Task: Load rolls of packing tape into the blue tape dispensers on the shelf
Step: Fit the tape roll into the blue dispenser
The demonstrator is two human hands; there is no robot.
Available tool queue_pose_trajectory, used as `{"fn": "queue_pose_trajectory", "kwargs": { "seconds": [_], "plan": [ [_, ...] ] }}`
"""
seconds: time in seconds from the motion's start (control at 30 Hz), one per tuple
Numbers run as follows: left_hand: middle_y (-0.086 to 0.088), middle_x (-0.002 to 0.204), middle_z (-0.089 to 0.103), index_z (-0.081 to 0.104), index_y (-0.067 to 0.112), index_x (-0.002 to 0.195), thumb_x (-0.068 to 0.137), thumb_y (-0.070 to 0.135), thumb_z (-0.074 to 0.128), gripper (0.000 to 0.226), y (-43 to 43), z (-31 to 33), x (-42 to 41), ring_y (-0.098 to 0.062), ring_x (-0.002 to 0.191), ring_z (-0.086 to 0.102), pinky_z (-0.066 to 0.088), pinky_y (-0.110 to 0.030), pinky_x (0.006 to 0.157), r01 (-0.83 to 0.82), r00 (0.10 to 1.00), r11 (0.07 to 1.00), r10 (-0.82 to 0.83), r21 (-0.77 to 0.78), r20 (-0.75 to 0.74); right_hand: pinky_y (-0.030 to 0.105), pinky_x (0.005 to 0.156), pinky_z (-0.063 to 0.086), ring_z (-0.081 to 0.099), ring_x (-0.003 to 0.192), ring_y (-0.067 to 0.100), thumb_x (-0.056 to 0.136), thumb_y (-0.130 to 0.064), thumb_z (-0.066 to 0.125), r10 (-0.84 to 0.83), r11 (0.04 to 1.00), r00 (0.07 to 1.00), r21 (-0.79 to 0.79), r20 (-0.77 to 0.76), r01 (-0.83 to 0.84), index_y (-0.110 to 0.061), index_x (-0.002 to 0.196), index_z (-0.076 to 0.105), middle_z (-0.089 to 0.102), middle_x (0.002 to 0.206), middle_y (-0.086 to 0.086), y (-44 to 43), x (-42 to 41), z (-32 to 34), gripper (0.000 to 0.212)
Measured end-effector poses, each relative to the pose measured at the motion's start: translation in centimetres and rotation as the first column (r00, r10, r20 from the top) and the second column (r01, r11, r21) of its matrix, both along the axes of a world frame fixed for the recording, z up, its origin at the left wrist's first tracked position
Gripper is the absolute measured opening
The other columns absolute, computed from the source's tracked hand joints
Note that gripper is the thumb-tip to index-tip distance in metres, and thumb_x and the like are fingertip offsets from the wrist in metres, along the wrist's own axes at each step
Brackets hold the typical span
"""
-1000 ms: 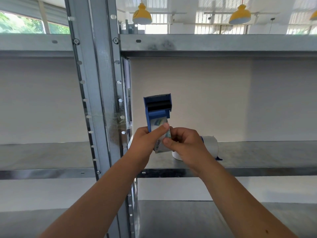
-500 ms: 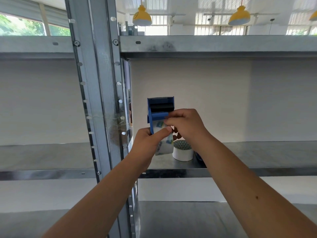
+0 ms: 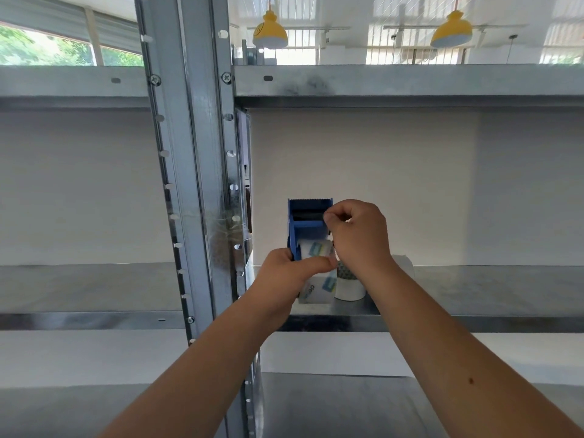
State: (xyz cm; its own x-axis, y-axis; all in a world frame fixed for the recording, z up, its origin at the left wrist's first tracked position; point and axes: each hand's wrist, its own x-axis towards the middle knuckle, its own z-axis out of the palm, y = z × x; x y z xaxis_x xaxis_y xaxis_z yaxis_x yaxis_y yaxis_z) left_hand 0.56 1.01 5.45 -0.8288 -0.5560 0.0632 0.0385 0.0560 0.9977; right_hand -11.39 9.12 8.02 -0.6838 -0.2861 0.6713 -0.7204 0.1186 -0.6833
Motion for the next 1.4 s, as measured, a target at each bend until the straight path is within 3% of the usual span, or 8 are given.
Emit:
{"fn": "queue_pose_trajectory", "kwargs": {
  "seconds": [0.13,0.37,0.5,0.63,0.8,1.07,1.2,1.4],
  "plan": [
    [-0.027,0.094,0.067,0.05,0.011,0.093,0.057,0.033,0.091,0.059,1.0,-0.5,0.2,-0.031,0.083,0.064,0.046,-0.041,0.071,0.031,0.998,0.999,-0.033,0.042,0.047,0.026,0.07,0.05,0.065,0.081,0.012,0.096,-0.017,0.063,-0.03,0.994,0.997,0.107,-0.075,0.038,-0.022,0.087,0.075,0.071,0.087,-0.008,-0.5,-0.9,0.6,0.016],
    [-0.027,0.119,0.073,0.057,-0.003,0.129,0.04,0.024,0.087,0.098,0.9,-0.4,-0.6,-0.044,0.114,0.07,0.055,-0.057,0.102,0.129,0.992,0.975,-0.129,0.179,-0.013,0.029,0.069,0.051,0.065,0.08,0.013,0.094,-0.016,0.061,-0.11,0.975,0.987,0.18,-0.12,0.131,-0.025,0.084,0.072,0.066,0.083,-0.013,-1.8,-2.4,2.4,0.017],
    [-0.034,0.126,0.068,0.054,-0.01,0.132,0.037,0.005,0.079,0.099,1.0,-0.3,-0.3,-0.049,0.119,0.066,0.055,-0.057,0.099,0.159,0.987,0.962,-0.153,0.224,-0.045,0.031,0.073,0.055,0.066,0.083,0.015,0.094,-0.016,0.057,-0.119,0.973,0.99,0.191,-0.076,0.132,-0.022,0.086,0.071,0.07,0.089,-0.01,-2.9,-3.4,3.5,0.018],
    [-0.031,0.113,0.073,0.066,-0.018,0.114,0.044,-0.006,0.059,0.072,1.0,-0.3,-0.1,-0.045,0.11,0.069,0.056,-0.054,0.102,0.182,0.983,0.953,-0.175,0.244,-0.053,0.033,0.074,0.057,0.068,0.083,0.018,0.094,-0.014,0.054,-0.136,0.968,0.99,0.208,-0.023,0.138,-0.016,0.089,0.074,0.074,0.093,-0.003,-4.1,-4.7,4.6,0.021],
    [-0.017,0.093,0.075,0.08,0.005,0.069,0.045,-0.003,0.052,0.038,1.1,-0.1,0.4,-0.035,0.095,0.067,0.056,-0.044,0.094,0.259,0.966,0.93,-0.246,0.26,-0.08,0.037,0.075,0.06,0.071,0.084,0.025,0.091,-0.013,0.052,-0.137,0.967,0.989,0.222,0.049,0.123,-0.009,0.087,0.074,0.077,0.091,0.005,-5.8,-6.7,5.9,0.023],
    [-0.014,0.084,0.077,0.08,0.006,0.062,0.052,0.0,0.053,0.029,0.9,0.5,1.1,-0.036,0.092,0.065,0.055,-0.043,0.093,0.283,0.958,0.902,-0.282,0.325,-0.051,0.028,0.067,0.043,0.053,0.068,0.022,0.083,-0.003,0.045,-0.125,0.974,0.974,0.213,0.189,0.084,-0.014,0.066,0.048,0.057,0.073,0.003,-6.8,-7.9,6.1,0.021],
    [-0.012,0.079,0.077,0.081,0.008,0.06,0.078,-0.01,0.041,0.047,0.6,0.7,1.3,-0.033,0.086,0.067,0.054,-0.038,0.084,0.277,0.96,0.907,-0.276,0.316,-0.048,0.03,0.07,0.045,0.057,0.076,0.026,0.082,-0.004,0.046,-0.149,0.967,0.96,0.24,0.237,0.091,-0.009,0.084,0.062,0.06,0.084,0.008,-7.1,-8.4,5.7,0.017],
    [-0.015,0.088,0.077,0.08,0.004,0.074,0.064,-0.003,0.051,0.032,-0.1,1.1,1.7,-0.034,0.089,0.067,0.051,-0.049,0.1,0.255,0.966,0.913,-0.252,0.319,-0.054,0.032,0.067,0.039,0.053,0.076,0.024,0.083,0.001,0.051,-0.103,0.975,0.933,0.221,0.344,0.027,-0.005,0.088,0.068,0.056,0.082,0.013,-7.8,-9.4,4.3,0.018]
  ]
}}
